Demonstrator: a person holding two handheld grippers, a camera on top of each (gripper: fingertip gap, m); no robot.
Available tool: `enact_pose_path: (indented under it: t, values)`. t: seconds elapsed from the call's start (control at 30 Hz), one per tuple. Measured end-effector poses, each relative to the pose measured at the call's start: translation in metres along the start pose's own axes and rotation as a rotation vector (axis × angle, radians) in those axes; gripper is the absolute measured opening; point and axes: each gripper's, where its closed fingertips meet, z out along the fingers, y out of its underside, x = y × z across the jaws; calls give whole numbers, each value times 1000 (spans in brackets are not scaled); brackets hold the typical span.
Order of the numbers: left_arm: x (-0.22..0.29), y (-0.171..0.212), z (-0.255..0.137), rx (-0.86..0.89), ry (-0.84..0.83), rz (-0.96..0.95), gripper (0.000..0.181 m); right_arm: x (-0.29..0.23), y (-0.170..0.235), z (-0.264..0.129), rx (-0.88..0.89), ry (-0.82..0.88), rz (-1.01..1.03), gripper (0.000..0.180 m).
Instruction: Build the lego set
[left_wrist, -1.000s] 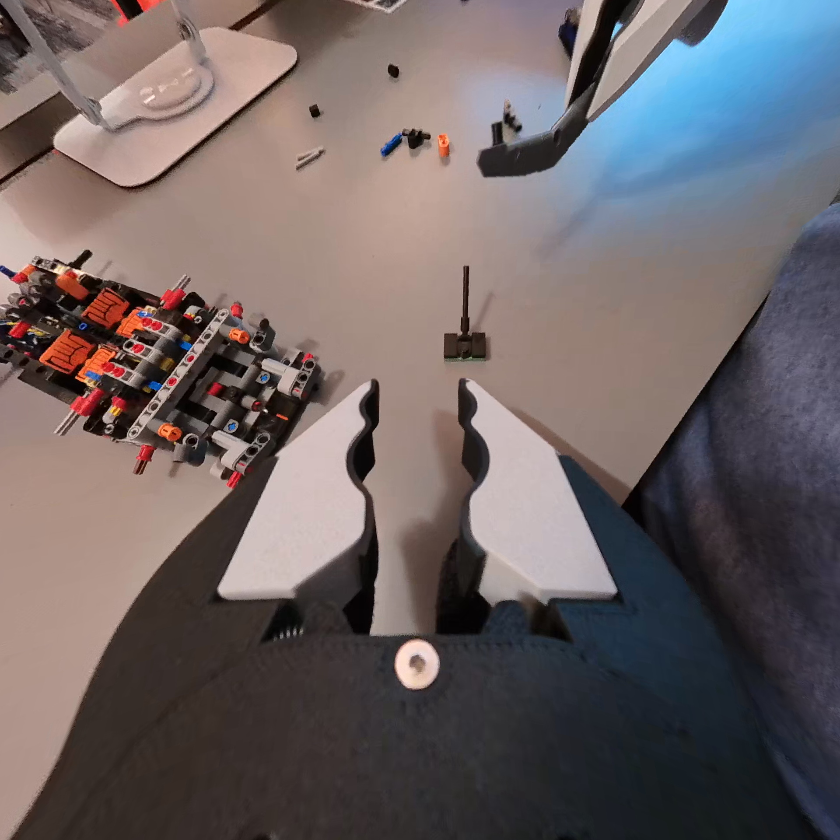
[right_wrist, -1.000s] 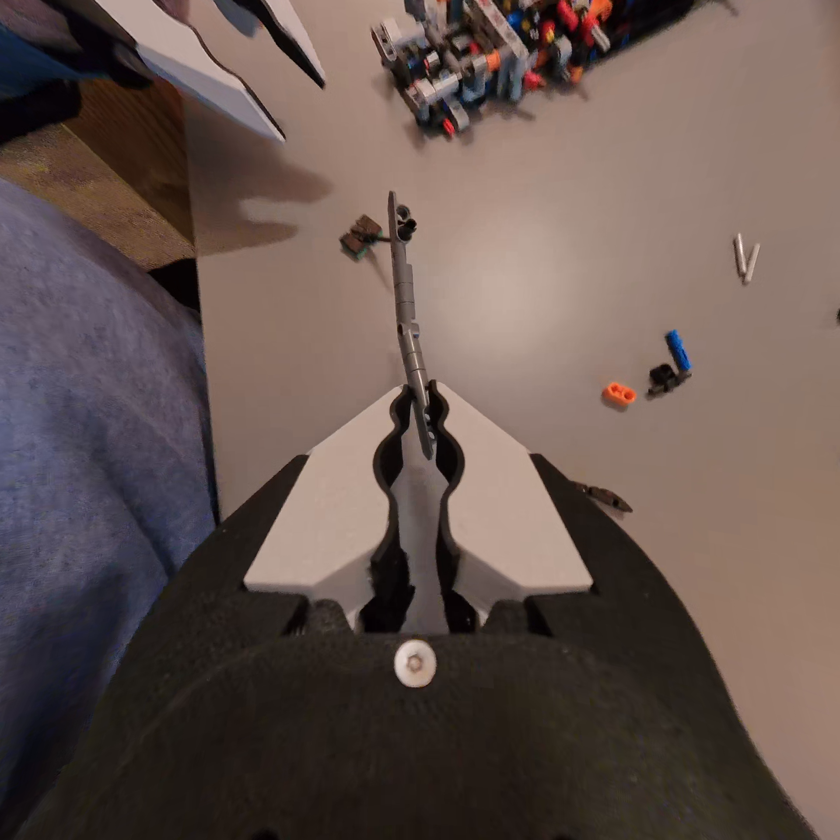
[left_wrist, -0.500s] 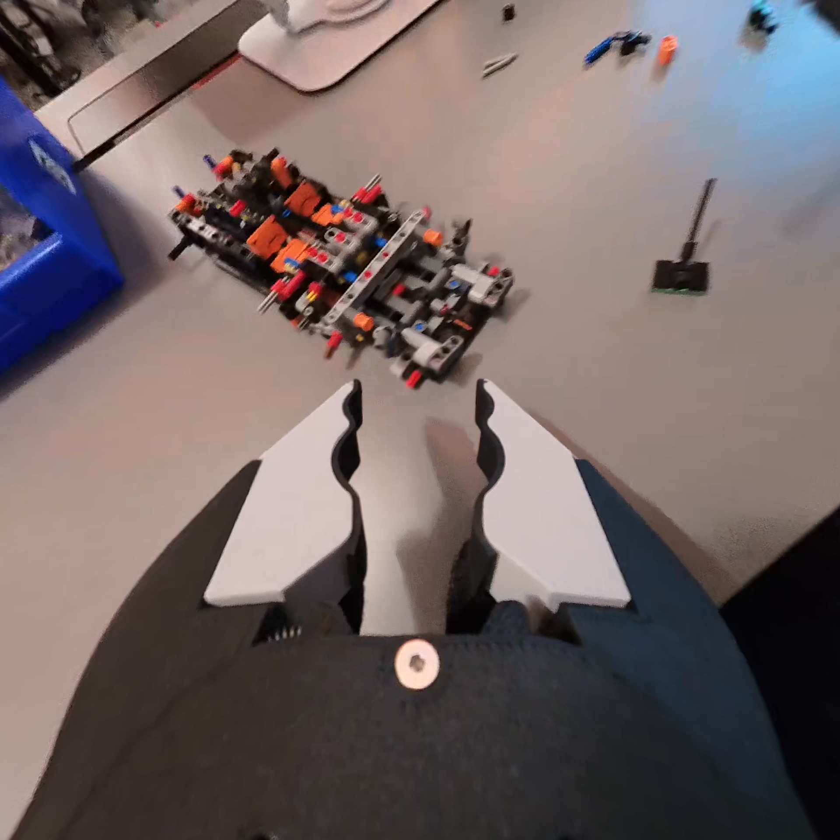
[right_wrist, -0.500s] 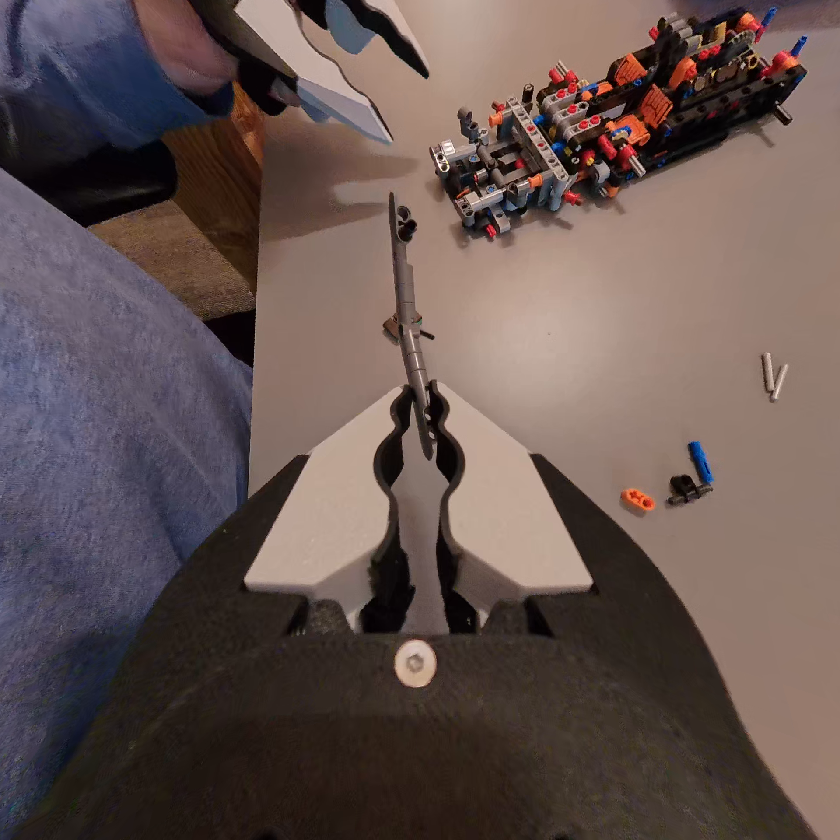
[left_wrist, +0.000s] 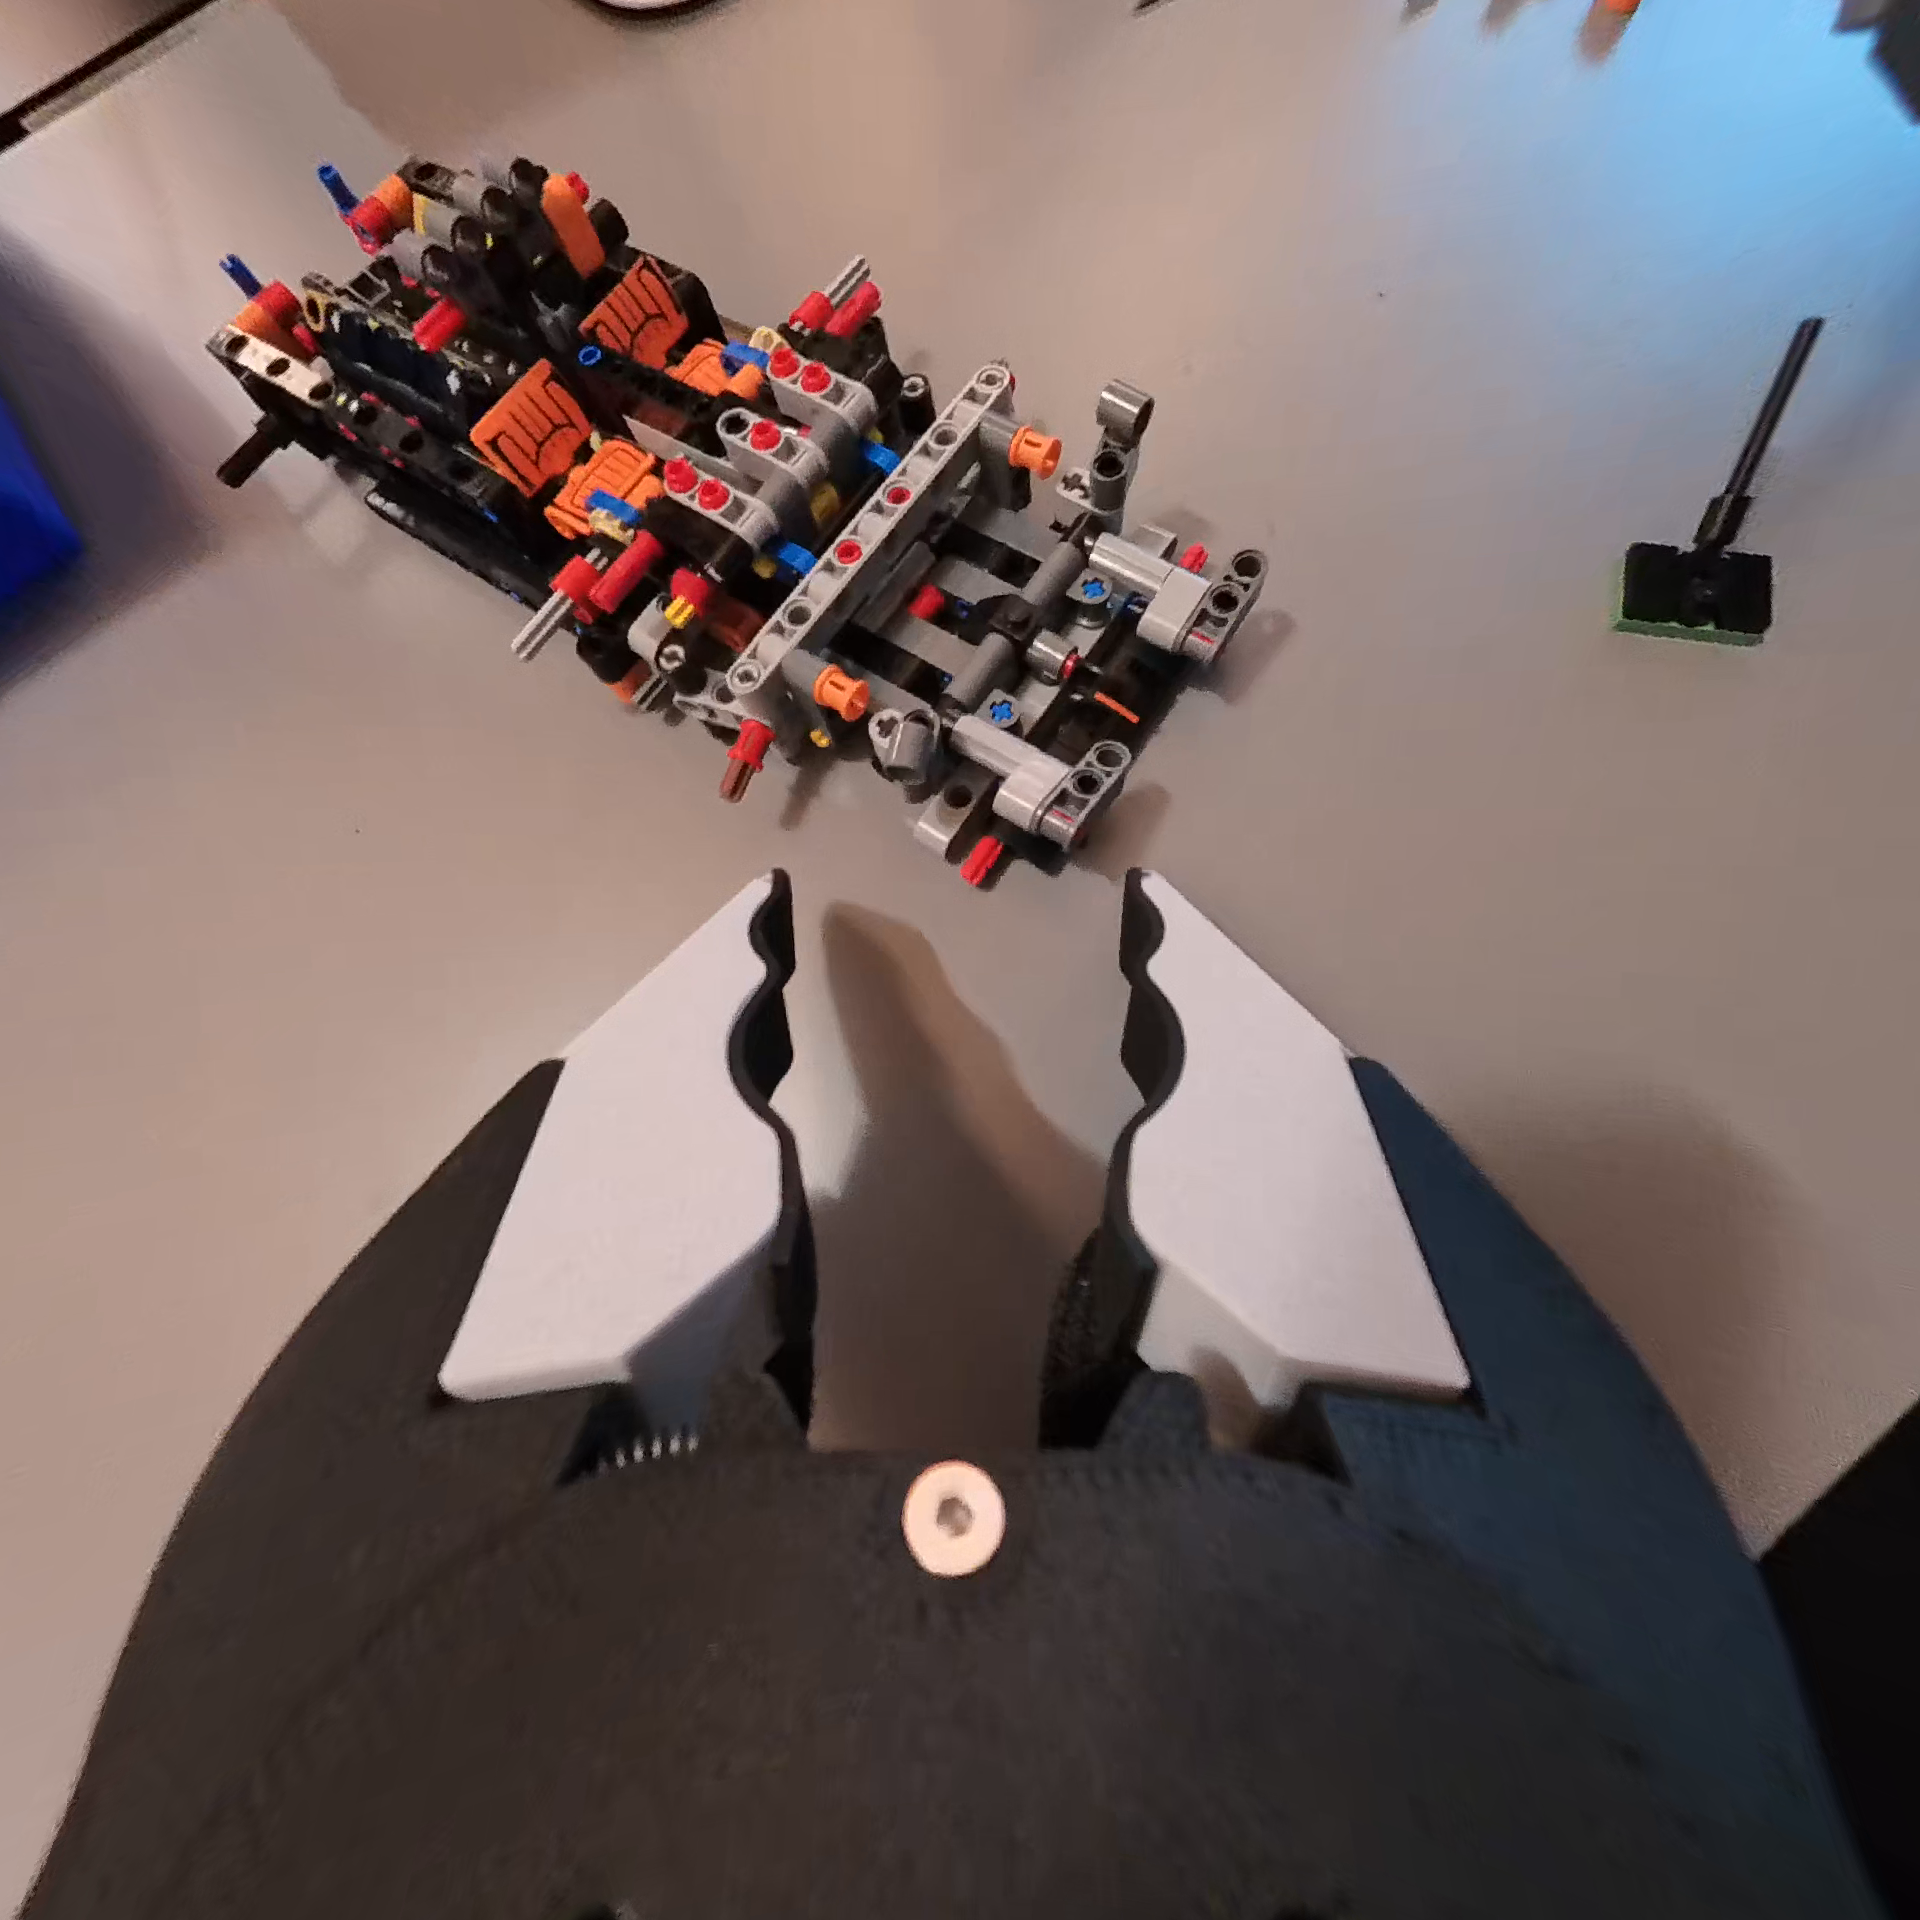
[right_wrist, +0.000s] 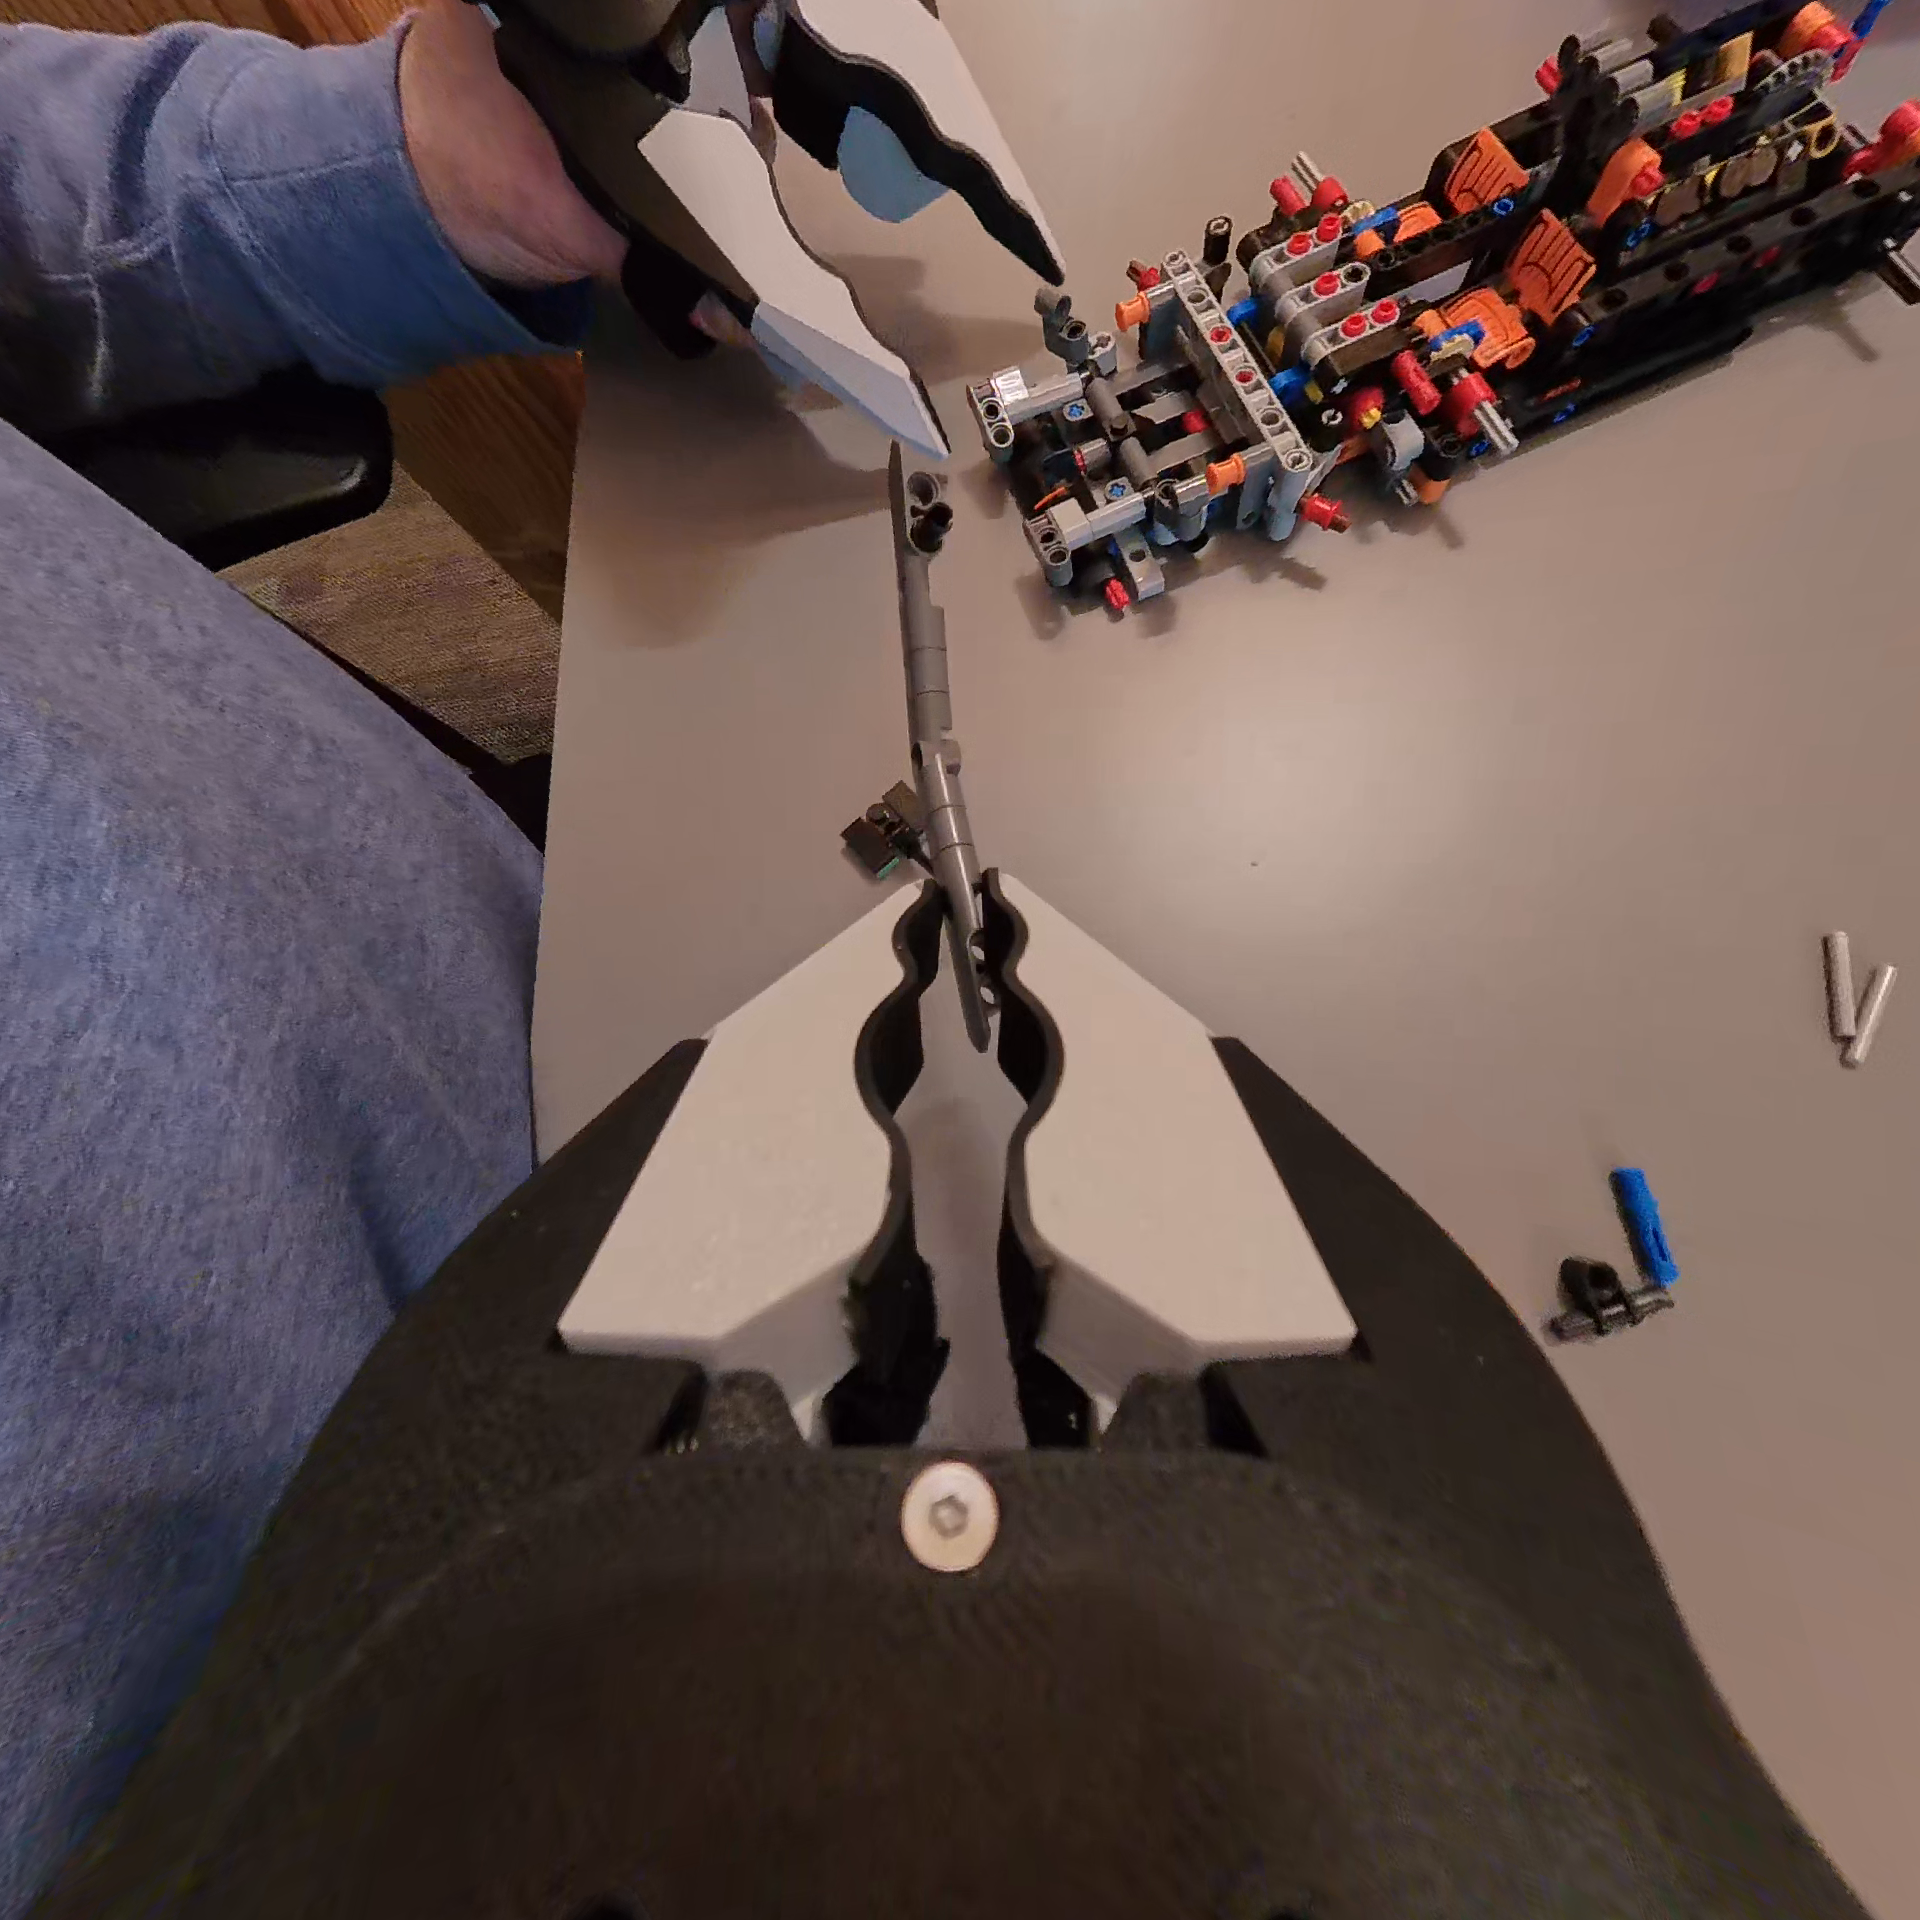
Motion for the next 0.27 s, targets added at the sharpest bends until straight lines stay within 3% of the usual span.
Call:
enact_pose_path:
  t: [0.03,0.27]
  values:
    - [1,0,1,-2,2,4,61,1,0,2,-1,-3,3,5]
    - [0,-1,4,-7,20,-11,60,10,-2,11,5,-31,30,5]
